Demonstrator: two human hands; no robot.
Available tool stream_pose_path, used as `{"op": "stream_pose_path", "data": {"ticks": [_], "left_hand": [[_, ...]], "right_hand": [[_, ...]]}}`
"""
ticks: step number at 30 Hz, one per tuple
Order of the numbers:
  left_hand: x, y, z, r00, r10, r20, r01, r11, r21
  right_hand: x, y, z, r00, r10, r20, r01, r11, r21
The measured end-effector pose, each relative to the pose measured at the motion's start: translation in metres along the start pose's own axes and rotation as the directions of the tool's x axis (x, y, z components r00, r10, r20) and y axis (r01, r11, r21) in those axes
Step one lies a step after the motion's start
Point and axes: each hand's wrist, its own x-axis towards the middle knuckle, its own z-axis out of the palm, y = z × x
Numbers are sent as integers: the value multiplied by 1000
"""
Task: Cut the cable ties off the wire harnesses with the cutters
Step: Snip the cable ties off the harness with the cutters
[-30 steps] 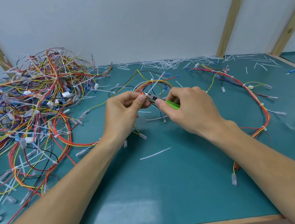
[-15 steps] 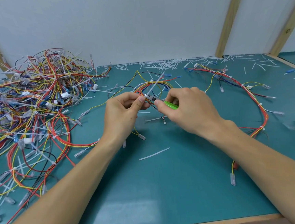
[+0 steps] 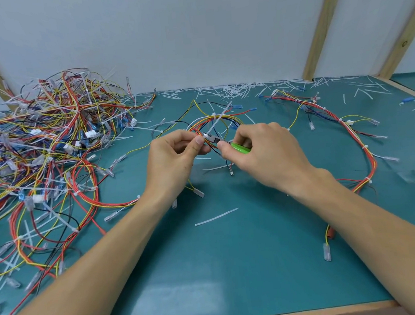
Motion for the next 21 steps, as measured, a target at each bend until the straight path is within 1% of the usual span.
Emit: {"op": "stream_pose_path", "data": {"ticks": [12,21], "left_hand": [[1,-1,0,1000,8,-1,-8,1000,12],[3,-2,-1,1000,2,-17,-2,1000,20]], "right_hand": [[0,-2,-2,1000,5,8,-5,1000,-9],[-1,-5,-3,1000,-7,-18,7,1000,19]]}}
